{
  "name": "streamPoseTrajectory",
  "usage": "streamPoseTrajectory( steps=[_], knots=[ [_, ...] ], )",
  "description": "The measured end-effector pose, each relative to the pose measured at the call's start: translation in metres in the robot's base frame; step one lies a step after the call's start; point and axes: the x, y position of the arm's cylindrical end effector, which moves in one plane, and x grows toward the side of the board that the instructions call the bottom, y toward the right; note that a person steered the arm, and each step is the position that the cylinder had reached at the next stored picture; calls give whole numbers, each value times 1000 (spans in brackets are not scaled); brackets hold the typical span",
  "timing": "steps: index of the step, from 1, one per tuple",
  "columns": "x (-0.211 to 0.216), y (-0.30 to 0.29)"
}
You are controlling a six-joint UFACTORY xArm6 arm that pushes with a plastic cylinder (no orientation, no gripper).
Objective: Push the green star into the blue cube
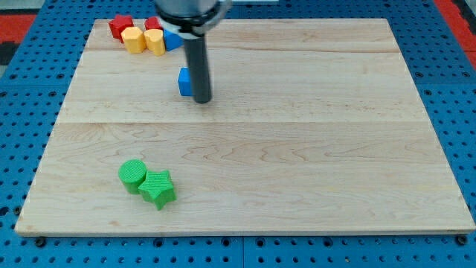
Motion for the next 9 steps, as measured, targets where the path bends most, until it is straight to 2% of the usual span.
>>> streamPoseTrajectory(
  steps=[2,3,4,5,6,7,8,9],
  knots=[
    [-66,-107],
    [-68,-91],
    [8,-19],
    [122,46],
    [220,47],
    [209,-5],
    [160,-86],
    [164,-96]
  ],
)
